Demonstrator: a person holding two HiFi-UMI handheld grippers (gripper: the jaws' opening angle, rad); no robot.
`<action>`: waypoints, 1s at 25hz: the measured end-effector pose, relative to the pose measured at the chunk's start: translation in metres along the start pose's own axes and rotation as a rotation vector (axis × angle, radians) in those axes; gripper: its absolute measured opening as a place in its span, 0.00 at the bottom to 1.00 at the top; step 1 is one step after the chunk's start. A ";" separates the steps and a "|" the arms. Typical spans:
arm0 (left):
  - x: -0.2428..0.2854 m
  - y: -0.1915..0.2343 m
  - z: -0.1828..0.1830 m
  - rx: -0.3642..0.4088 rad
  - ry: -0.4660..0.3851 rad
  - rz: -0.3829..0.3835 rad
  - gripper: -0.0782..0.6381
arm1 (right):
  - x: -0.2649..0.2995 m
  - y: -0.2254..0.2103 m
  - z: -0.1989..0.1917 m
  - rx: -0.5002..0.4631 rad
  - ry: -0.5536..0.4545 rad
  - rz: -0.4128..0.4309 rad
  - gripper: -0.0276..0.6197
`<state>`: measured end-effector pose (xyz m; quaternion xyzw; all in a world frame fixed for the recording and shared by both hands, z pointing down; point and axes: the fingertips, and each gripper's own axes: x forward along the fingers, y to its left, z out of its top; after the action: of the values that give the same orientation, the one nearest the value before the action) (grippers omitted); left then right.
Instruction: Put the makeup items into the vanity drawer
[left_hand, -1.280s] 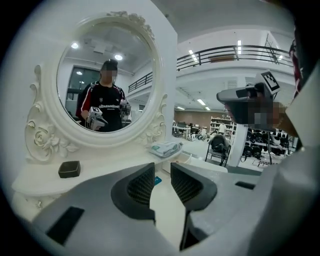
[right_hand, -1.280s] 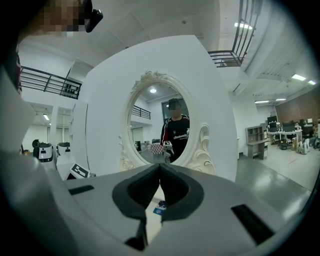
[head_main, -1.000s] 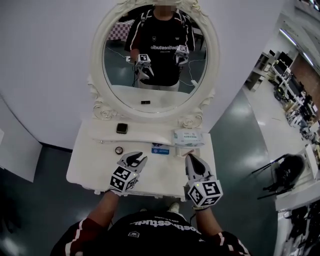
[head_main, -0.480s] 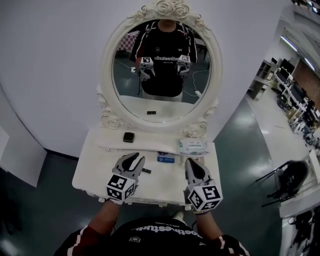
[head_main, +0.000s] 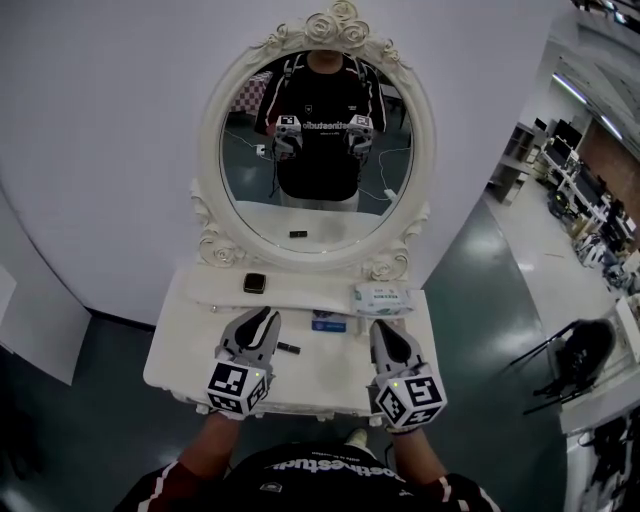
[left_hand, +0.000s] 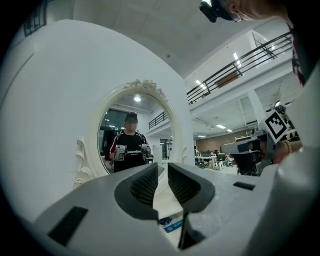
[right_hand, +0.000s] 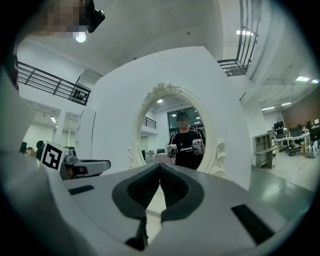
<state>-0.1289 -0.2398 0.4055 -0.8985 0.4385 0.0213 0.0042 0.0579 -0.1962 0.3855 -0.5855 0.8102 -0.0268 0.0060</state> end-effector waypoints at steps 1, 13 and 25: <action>-0.001 0.001 0.003 0.002 -0.008 0.008 0.19 | -0.001 0.000 0.001 -0.001 -0.002 -0.002 0.04; -0.011 -0.003 0.027 0.025 -0.064 0.025 0.12 | -0.009 0.000 0.008 -0.007 -0.023 -0.024 0.04; -0.013 -0.012 0.026 0.036 -0.072 0.017 0.12 | -0.016 -0.001 0.005 -0.022 -0.003 -0.051 0.03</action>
<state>-0.1288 -0.2215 0.3803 -0.8932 0.4458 0.0459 0.0362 0.0640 -0.1817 0.3806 -0.6061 0.7952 -0.0173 -0.0001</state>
